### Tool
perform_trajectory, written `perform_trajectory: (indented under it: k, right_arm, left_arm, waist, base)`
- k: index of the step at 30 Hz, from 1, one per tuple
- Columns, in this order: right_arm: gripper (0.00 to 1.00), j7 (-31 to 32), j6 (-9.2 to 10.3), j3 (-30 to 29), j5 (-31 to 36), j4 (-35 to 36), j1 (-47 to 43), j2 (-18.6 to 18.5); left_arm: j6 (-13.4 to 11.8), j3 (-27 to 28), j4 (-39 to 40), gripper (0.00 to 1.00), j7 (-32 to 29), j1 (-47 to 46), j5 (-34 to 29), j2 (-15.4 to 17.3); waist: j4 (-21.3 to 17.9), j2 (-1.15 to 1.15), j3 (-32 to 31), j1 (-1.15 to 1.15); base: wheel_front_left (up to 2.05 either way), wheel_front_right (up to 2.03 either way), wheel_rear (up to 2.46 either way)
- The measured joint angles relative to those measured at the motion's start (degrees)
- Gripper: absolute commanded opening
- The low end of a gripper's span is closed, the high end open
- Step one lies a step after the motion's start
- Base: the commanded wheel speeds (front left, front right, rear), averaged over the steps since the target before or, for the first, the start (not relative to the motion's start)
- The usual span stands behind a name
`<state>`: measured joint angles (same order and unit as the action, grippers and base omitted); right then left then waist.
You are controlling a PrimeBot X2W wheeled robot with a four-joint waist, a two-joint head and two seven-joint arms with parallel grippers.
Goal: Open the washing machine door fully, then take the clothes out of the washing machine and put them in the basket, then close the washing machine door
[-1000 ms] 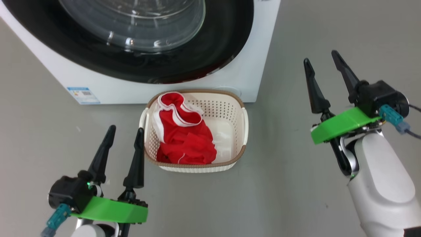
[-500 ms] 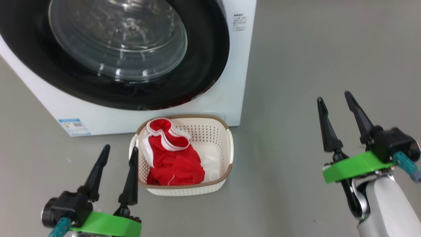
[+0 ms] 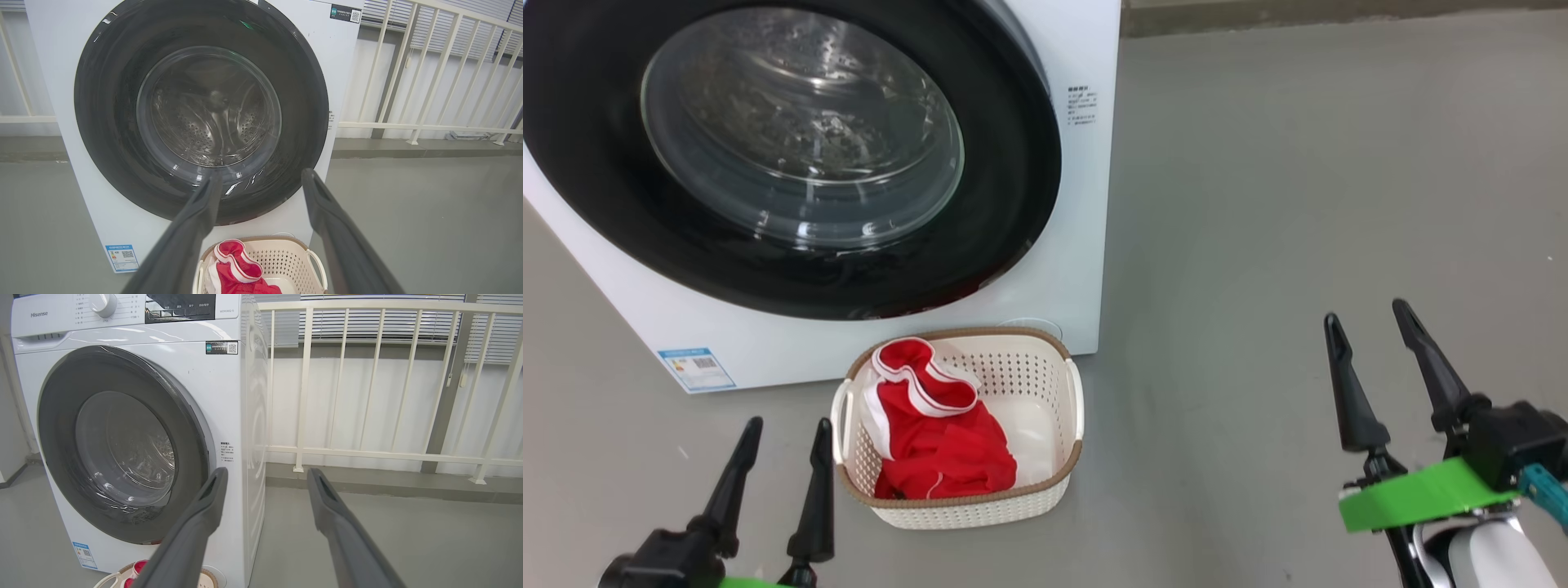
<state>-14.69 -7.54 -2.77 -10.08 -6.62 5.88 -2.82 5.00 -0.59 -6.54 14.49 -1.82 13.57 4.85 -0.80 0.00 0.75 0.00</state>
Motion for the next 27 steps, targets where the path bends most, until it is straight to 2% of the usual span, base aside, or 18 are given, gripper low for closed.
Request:
perform_trajectory:
  k: [9,27]
  right_arm:
    - [1.00,0.00,0.00,0.07,0.00,2.60,-4.71,0.20]
    - [1.00,0.01,0.00,0.37,-0.01,4.02,-6.99,0.37]
  left_arm:
    - [-0.01,0.53,0.89,1.00,0.00,2.15,-0.51,0.00]
    - [-0.01,0.78,1.64,1.00,0.00,4.26,-0.98,-0.27]
  waist:
    - [0.05,0.00,-1.39,0.00]
    - [0.16,0.00,-3.13,0.00]
  base:
    - [0.00,0.00,0.00]
    - [0.00,0.00,0.00]
